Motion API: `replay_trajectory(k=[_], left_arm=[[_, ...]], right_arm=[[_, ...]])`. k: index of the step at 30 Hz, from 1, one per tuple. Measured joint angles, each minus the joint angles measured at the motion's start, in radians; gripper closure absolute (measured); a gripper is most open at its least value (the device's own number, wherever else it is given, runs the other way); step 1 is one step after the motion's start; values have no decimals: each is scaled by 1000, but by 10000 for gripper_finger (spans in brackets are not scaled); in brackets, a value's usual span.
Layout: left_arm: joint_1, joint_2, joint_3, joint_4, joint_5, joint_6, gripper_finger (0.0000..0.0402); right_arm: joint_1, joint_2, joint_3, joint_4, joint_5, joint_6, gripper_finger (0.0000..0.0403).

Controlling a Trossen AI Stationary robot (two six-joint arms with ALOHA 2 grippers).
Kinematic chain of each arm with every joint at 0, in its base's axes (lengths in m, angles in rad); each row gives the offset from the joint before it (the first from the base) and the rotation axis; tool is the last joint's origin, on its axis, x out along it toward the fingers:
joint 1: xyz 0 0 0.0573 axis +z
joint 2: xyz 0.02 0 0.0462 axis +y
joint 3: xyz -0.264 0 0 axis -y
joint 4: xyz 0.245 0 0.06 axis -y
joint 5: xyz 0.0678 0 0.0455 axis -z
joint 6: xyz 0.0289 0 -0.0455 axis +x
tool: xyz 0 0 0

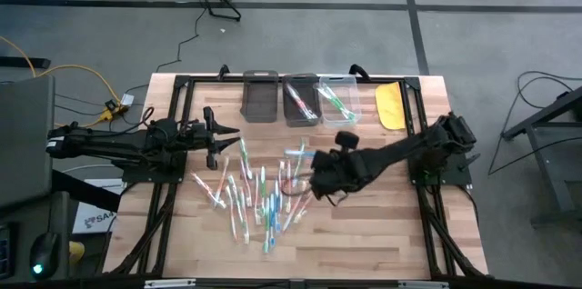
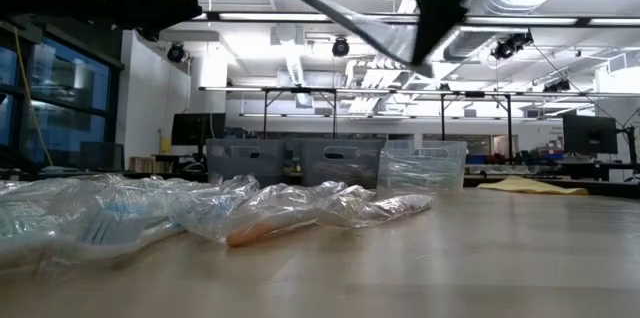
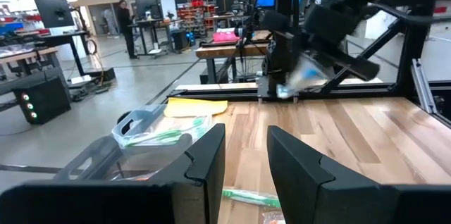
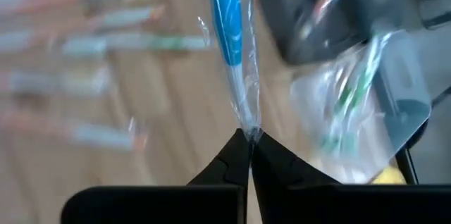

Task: Pick & Place Toothbrushes
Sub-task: Put the blue toothbrush into the left black bin

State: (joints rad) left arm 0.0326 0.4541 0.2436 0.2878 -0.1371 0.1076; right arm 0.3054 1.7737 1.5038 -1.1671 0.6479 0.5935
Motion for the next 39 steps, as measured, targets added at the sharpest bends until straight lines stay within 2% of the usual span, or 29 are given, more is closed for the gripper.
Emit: replay_trajectory(k=[5,9,13,19,23,28,34,39], left_arm=[[0,1,0,0,0,1,300],[0,2,0,0,4,1,300],[0,2,0,0,53,1,300],[0,8,0,26,63,19,300],[0,62,0,119,64,17,300],[0,205,0,271,68,18,300],[0,350,1,483,77,20,300],[0,451,30,519,77,25,300]], right_arm=[[-64,0,-80,311,24,-118,399],[-116,0,-212,681,-5,-214,399],[-169,1,-323,1028,-30,-341,399],[-243,1,-399,1445,-194,-490,399],[-277,8,-408,1559,-268,-550,399],[-301,79,-407,1707,-393,-583,399],[-307,120,-408,1780,-396,-594,399],[-320,136,-408,1802,-396,-592,399]])
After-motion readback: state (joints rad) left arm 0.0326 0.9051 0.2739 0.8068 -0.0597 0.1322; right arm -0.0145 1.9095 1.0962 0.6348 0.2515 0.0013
